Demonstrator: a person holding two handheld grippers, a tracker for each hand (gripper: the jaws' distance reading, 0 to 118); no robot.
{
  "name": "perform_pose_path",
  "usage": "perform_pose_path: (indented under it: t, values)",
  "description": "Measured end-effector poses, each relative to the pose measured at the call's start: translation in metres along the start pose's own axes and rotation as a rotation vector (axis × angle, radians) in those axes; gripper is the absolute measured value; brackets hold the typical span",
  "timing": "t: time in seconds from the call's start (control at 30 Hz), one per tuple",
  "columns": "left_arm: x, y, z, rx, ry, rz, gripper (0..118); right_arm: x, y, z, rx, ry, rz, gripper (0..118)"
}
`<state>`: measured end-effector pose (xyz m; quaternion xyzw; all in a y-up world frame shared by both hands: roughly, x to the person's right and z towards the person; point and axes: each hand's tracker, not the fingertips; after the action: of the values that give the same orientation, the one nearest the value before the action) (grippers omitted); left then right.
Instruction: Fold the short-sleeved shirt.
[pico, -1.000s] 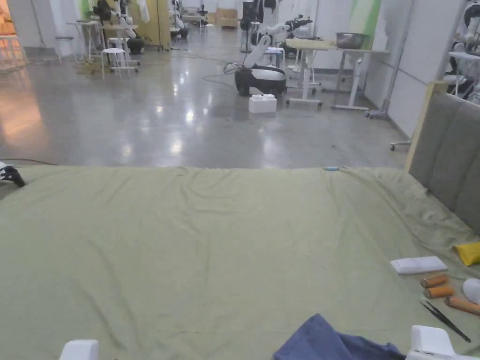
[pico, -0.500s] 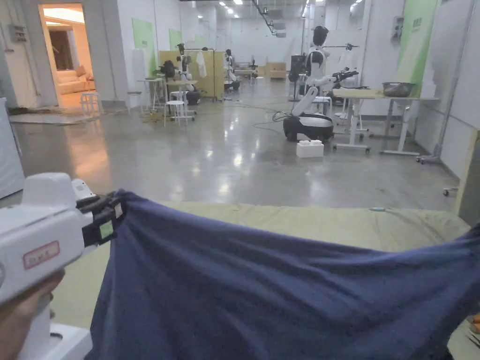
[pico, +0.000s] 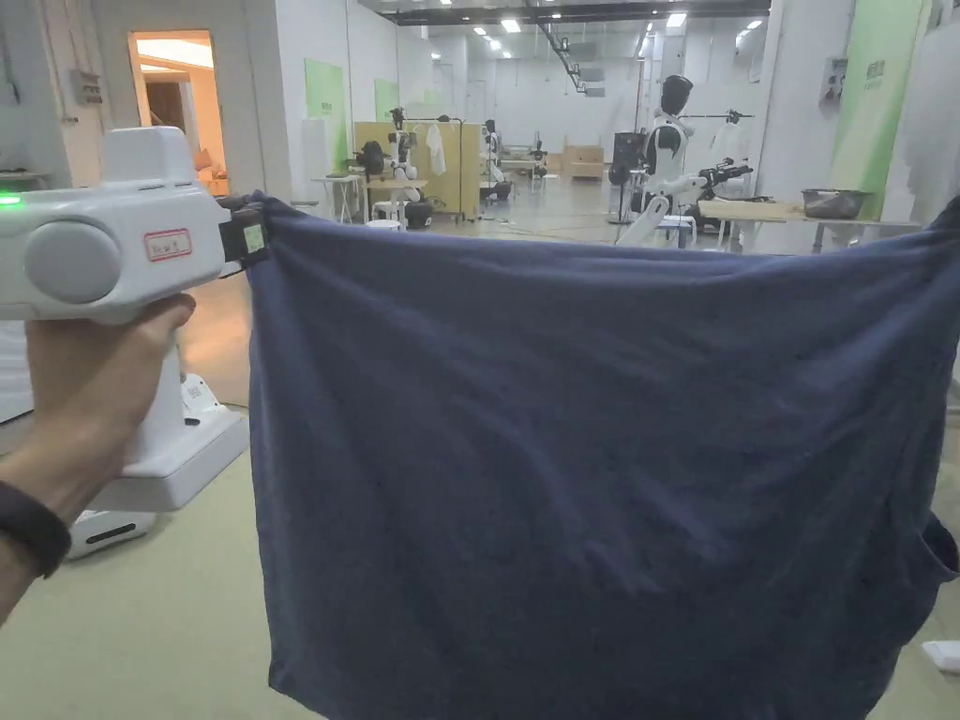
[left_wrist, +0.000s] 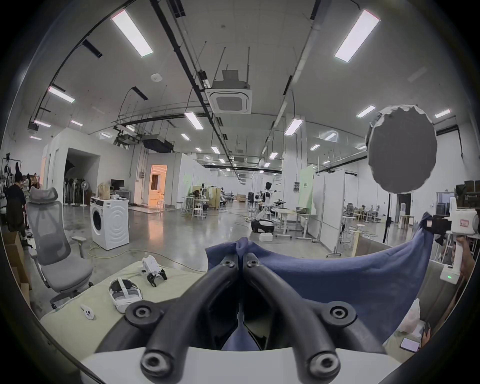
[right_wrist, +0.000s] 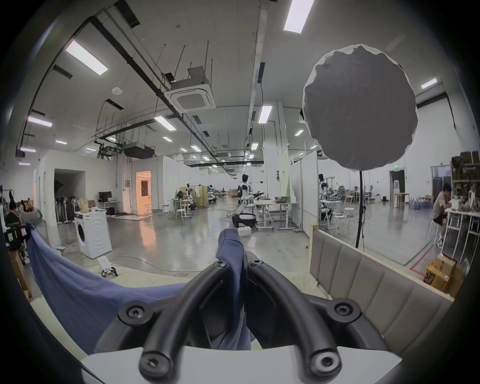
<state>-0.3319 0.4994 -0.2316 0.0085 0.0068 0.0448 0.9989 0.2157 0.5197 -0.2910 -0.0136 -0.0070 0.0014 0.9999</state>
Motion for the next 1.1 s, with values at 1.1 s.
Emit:
perform_pose_path:
  t: [1.1]
  values:
    - [0.001,-0.205,-0.17,-0.333,-0.004,0.091,0,-0.02,-0.17,-0.143,-0.25,-0.024,0.094,3]
